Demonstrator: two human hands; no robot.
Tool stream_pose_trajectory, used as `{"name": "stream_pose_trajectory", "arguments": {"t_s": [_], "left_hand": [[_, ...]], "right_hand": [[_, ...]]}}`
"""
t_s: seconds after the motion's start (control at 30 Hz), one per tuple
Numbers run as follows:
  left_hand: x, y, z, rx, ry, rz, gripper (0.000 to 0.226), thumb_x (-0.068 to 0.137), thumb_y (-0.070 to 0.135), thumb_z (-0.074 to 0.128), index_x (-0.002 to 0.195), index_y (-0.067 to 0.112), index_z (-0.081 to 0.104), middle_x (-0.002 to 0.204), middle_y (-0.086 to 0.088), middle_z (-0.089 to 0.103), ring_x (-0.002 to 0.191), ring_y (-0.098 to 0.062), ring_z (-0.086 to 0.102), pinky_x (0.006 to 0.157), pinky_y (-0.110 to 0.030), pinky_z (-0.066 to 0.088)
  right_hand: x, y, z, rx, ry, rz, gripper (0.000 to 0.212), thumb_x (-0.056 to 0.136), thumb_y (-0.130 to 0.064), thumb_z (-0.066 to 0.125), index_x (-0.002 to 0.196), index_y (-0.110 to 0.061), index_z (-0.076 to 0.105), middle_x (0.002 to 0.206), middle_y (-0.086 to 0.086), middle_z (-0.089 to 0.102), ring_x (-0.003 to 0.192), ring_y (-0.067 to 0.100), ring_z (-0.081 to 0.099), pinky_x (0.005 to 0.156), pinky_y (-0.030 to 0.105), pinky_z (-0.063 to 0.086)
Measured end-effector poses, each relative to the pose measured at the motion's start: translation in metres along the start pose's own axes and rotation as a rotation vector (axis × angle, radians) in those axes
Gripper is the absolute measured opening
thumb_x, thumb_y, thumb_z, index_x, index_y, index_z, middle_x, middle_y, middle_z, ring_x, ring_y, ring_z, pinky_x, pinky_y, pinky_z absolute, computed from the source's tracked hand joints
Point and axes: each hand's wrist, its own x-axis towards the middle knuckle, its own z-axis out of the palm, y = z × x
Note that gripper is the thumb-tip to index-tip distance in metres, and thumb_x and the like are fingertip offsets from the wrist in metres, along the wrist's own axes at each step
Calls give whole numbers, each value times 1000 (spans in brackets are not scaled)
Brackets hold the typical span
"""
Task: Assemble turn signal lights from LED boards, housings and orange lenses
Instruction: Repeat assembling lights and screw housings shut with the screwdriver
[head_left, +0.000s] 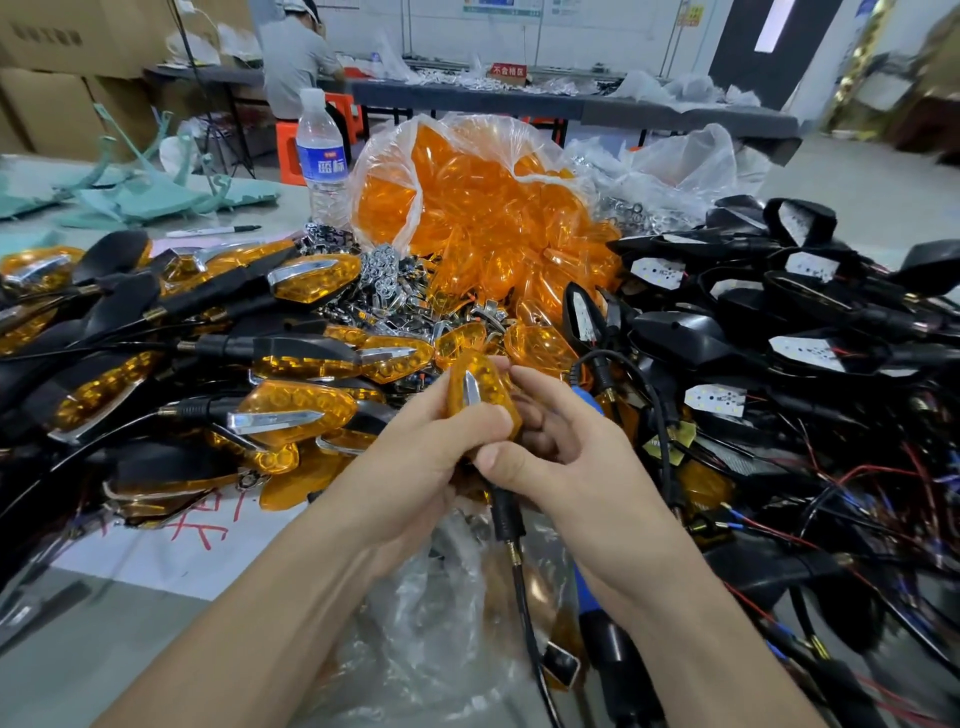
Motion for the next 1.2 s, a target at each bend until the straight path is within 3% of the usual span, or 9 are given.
{"name": "stream_pose_trajectory", "arguments": {"t_s": [0.1,0.2,0.27,0.33,0.4,0.53,0.63,0.93,1.2], "left_hand": [[0,1,-1,68,82,115,33,78,33,81,109,28,72,110,-9,78,105,-31,76,84,-41,64],[-2,3,1,258,229,236,38,69,54,86,97,32,70,97,-3,77,92,-24,76,78,-44,64],[-3,5,1,409,342,286,40,72,70,74,90,35,69,84,5,74,79,-15,71,72,-42,58],[-4,10,-2,445,402,287,49,76,78,64,89,31,72,80,6,72,77,-20,69,72,-47,55],[-4,15,-5,370,401,289,47,75,71,67,90,28,77,83,0,76,78,-25,72,69,-43,60],[-5,21,-1,261,428,302,26,87,44,72,82,20,79,71,-2,71,60,-15,66,53,-22,53],[-5,22,-1,105,464,204,30,97,34,70,75,15,78,69,-6,70,56,-14,64,48,-21,50],[-3,21,-1,-47,453,59,36,97,39,67,69,22,82,74,-7,76,59,-13,68,50,-20,54],[-3,19,-8,60,320,168,26,90,44,67,90,22,81,85,-9,74,73,-18,69,63,-26,57]], "right_hand": [[-1,4,3,-108,34,13,58,86,-19,85,117,-58,55,116,-27,71,112,-5,66,86,20,58],[-1,4,5,-53,21,61,56,89,-19,82,125,-52,55,115,-13,75,106,1,71,77,22,61],[-2,-1,7,-32,-5,84,54,93,-15,77,133,-45,56,102,-3,79,86,12,76,69,25,61],[-4,-5,7,-30,-24,50,40,94,-11,75,111,-47,69,78,8,75,60,17,67,55,26,54],[-6,-9,5,6,-53,49,30,92,-11,76,89,-41,78,75,25,68,50,18,56,44,26,45],[-10,-13,3,229,-158,150,11,89,-11,76,95,-20,81,88,22,74,50,14,60,44,20,47],[-8,-11,1,402,-253,201,28,90,-26,67,112,-14,79,102,22,75,62,18,68,53,21,55],[-3,-12,0,541,-219,286,50,69,-36,78,104,0,79,97,32,73,60,28,72,51,30,61],[-5,-12,-8,341,-188,210,31,90,-22,63,117,-13,77,95,24,73,68,22,71,58,26,59]]}}
